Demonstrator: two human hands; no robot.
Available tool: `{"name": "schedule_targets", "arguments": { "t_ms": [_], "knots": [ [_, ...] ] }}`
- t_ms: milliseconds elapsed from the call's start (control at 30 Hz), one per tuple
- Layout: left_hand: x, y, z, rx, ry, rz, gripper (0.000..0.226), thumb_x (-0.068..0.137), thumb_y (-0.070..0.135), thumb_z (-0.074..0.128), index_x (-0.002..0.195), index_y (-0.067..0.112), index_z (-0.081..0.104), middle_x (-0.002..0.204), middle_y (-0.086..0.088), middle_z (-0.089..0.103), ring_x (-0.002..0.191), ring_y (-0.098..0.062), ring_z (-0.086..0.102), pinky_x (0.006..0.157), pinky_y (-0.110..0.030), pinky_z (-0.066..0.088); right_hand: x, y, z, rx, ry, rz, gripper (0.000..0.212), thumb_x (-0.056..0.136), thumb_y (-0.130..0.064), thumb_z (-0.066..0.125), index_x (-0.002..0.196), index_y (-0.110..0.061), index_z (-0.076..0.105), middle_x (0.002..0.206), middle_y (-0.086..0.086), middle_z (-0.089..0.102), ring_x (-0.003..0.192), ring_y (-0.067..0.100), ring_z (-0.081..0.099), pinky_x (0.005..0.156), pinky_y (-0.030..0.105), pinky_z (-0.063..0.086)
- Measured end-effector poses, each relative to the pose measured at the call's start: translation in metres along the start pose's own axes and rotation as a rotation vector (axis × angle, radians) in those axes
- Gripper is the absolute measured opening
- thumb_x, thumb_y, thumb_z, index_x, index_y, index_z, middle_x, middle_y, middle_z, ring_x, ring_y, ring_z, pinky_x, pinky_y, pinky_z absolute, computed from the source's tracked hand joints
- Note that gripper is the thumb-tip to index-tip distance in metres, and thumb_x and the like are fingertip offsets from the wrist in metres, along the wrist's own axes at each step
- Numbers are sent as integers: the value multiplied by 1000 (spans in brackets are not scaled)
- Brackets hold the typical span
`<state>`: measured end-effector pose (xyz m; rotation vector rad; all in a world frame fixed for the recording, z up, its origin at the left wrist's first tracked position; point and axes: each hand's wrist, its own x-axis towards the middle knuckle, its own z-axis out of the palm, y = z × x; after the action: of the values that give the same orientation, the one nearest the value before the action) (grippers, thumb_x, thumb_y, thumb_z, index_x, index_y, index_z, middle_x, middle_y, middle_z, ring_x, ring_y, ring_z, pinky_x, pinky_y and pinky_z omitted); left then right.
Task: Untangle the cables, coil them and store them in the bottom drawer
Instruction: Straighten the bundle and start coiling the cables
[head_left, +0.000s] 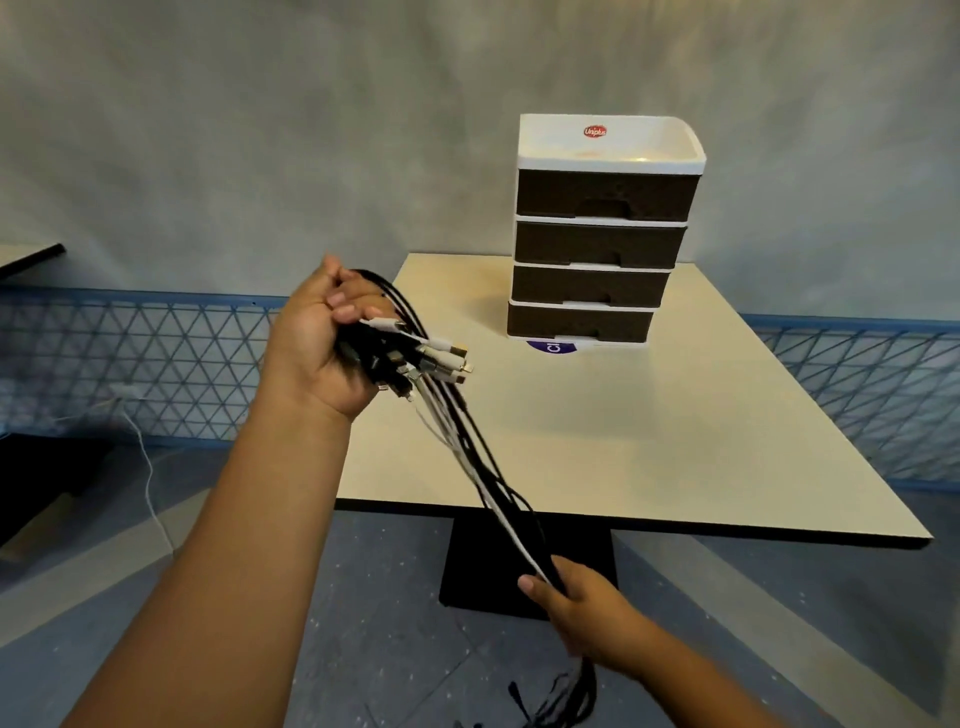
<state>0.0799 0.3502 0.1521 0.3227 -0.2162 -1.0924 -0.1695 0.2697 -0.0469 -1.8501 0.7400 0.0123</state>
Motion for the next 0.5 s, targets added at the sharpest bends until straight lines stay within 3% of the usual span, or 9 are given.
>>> {"name": "schedule_targets", "arguments": {
  "t_ms": [67, 100, 200, 267, 367, 500],
  "knots": [
    [2, -6, -3, 220, 155, 166, 36, 102, 35, 47, 70, 20, 44, 47, 10, 35, 38, -3, 34, 44, -17, 38, -6, -20, -1, -265, -64, 10, 40, 98, -50, 48, 127, -23, 55, 108, 1, 65, 93, 15, 63, 86, 36, 53],
    [3, -10, -5, 338, 208, 219, 36, 102, 38, 48, 70, 21, 43, 48, 10, 34, 39, -4, 33, 45, -17, 38, -10, -31, -2, -381, -92, 10, 42, 99, -51, 46, 126, -21, 54, 111, 3, 65, 97, 19, 62, 87, 37, 51],
    [2, -18, -16, 634, 284, 320, 35, 101, 42, 48, 73, 21, 45, 51, 9, 34, 42, -6, 33, 47, -22, 40, -28, -69, -4, -650, -142, -32, 39, 101, -50, 41, 118, -17, 50, 107, 9, 62, 94, 27, 60, 74, 39, 46],
    [-2, -21, -23, 806, 272, 359, 34, 101, 42, 48, 76, 20, 44, 53, 7, 34, 43, -8, 33, 49, -24, 38, -42, -95, -6, -818, -104, -91, 34, 102, -49, 39, 112, -17, 47, 103, 10, 62, 92, 30, 59, 66, 36, 39],
    [-8, -22, -30, 1019, 203, 355, 33, 103, 39, 44, 78, 19, 40, 54, 6, 33, 43, -10, 32, 50, -26, 38, -61, -131, -15, -975, -66, -180, 30, 102, -46, 40, 111, -17, 47, 104, 11, 62, 86, 31, 55, 65, 35, 32],
    [-15, -30, -31, 1223, 99, 296, 34, 103, 38, 44, 76, 18, 38, 53, 7, 34, 44, -10, 35, 50, -23, 40, -75, -172, -31, -1070, -55, -312, 20, 100, -42, 45, 104, -22, 47, 91, 7, 56, 74, 25, 42, 63, 34, 33]
  ]
}}
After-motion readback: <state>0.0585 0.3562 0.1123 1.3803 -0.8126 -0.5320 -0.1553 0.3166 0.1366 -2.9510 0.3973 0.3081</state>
